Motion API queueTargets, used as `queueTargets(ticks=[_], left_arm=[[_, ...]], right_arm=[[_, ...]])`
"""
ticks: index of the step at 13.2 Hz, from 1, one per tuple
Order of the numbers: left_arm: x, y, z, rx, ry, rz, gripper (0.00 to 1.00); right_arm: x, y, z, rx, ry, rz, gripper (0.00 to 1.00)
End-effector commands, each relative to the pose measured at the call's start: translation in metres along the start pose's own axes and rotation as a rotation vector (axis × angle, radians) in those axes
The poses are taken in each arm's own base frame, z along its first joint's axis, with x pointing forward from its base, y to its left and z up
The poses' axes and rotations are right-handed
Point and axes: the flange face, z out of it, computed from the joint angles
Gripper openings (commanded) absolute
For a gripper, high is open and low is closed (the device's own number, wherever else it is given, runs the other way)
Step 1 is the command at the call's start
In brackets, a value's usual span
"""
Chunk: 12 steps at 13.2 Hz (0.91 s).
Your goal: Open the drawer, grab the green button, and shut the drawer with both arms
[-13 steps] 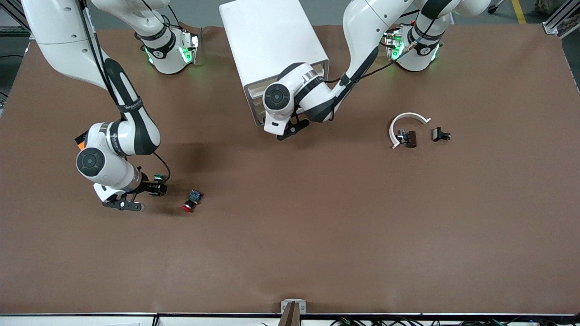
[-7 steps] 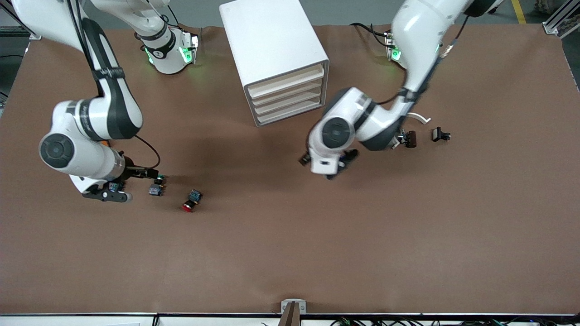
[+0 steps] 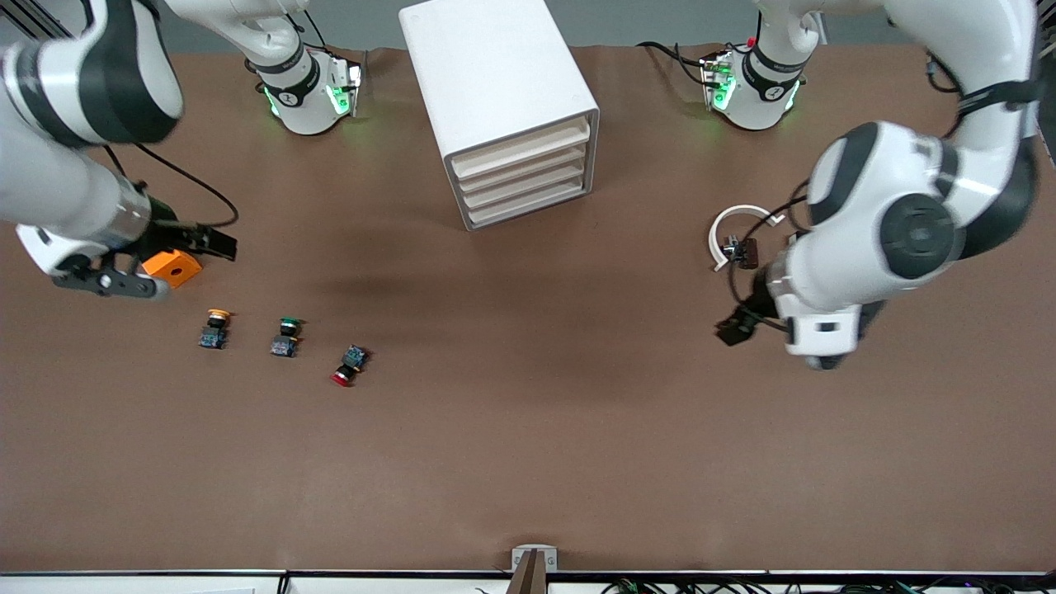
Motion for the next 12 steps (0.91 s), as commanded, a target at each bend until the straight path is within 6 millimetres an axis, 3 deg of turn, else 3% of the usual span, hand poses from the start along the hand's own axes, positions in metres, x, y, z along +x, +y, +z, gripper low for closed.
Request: queueTargets(ticks=[1, 4, 6, 9, 12], left_arm=[[0.019, -0.037, -0.059, -0.044, 0.067, 0.086, 1.00], [0.034, -0.087, -0.103, 0.009, 0.124, 0.104, 1.00], [0.031, -0.114, -0.128, 0.035, 0.135, 0.162, 1.00], [0.046, -0.163, -0.160, 0.046, 0.143, 0.265, 1.00], [0.042, -0.195, -0.169, 0.067, 0.137, 0.393, 1.00]], right_arm=[[-0.012, 0.020, -0.055, 0.024, 0.007, -0.036, 1.00], [-0.014, 0.057, -0.075, 0.033, 0.010, -0.070, 1.00], [-0.012, 0.077, -0.079, 0.041, 0.020, -0.093, 1.00], [-0.016, 0.074, -0.090, 0.039, 0.033, -0.088, 1.00], [-0.017, 0.085, -0.106, 0.038, 0.061, -0.070, 1.00]])
